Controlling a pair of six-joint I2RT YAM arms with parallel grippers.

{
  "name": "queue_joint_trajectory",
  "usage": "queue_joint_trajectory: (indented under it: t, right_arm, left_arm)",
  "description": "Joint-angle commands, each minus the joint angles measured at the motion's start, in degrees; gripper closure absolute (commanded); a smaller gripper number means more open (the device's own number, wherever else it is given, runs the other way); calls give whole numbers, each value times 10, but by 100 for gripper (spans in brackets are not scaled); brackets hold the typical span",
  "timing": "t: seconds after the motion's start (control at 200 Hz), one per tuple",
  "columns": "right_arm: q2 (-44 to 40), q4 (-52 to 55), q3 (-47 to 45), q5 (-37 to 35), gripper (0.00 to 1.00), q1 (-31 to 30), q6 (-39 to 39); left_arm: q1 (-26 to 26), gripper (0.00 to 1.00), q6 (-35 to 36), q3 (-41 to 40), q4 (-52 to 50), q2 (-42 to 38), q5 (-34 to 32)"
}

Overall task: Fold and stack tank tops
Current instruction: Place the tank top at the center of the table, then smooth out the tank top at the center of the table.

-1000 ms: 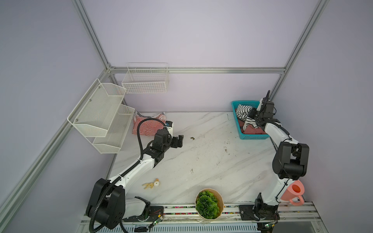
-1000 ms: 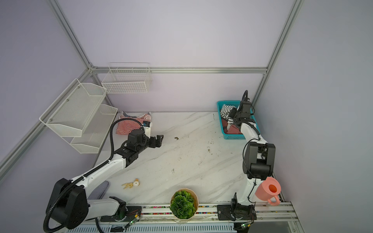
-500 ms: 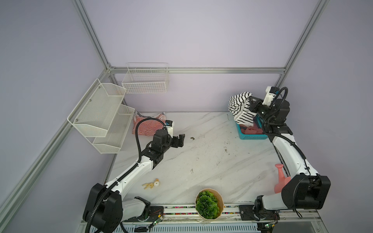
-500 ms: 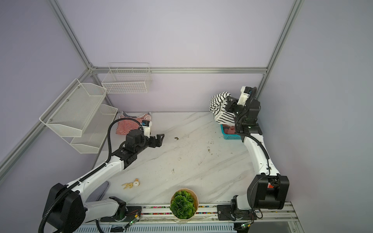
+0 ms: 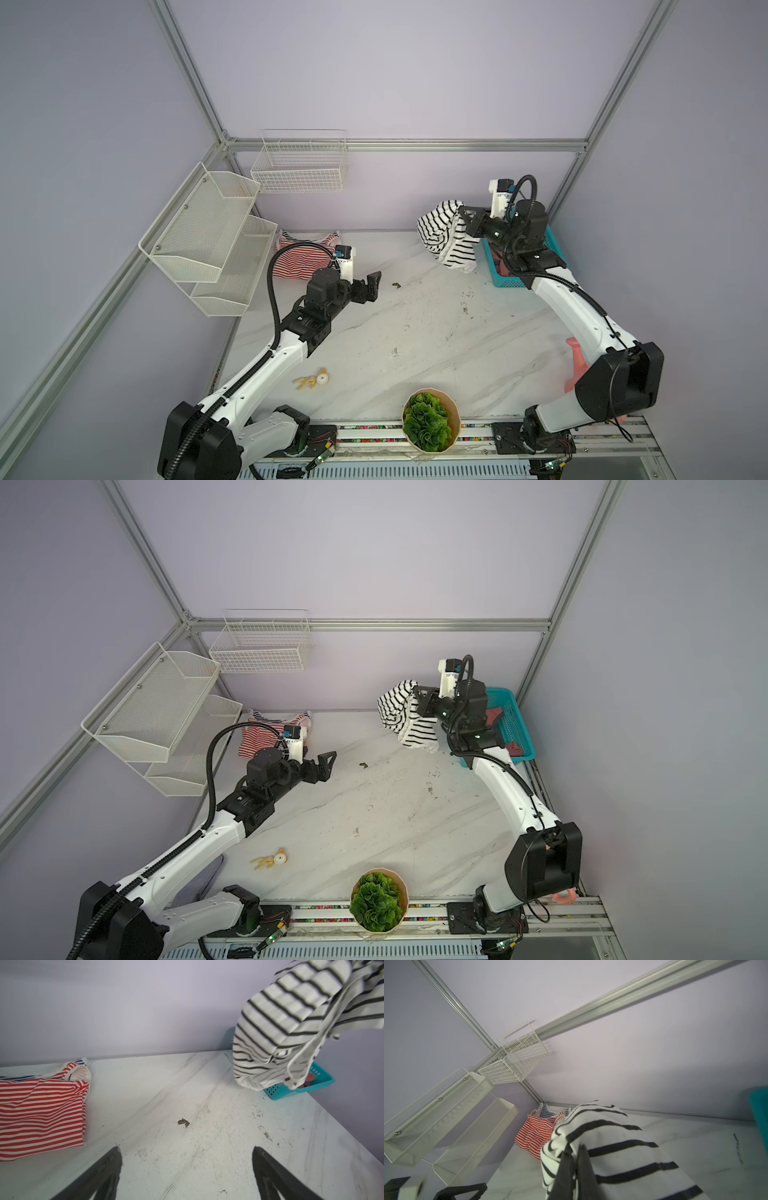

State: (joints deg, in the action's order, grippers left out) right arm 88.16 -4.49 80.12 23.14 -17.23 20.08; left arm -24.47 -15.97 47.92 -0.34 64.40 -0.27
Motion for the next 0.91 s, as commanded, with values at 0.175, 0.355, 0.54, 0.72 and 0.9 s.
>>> queue_joint_trajectory:
  t: [0.175,0.355,0.54,0.72,0.9]
  right_arm:
    - [163,60,9,-6,100,-130,45]
    - [296,3,44,89,76,-179,112]
    - [307,-13,72,96,42,-182,118]
    - [257,35,65,45,38,-163,74]
    - [217,45,3,32,49,-112,69]
  left_arm:
    - [-2,4,-1,14,-8,-29,-23]
    - [-2,4,7,18,-44,-41,-47]
    - [-3,6,12,30,-101,-41,-65]
    - [-5,14,3,51,-157,4,-41]
    - [-22,27,-17,89,-224,94,3]
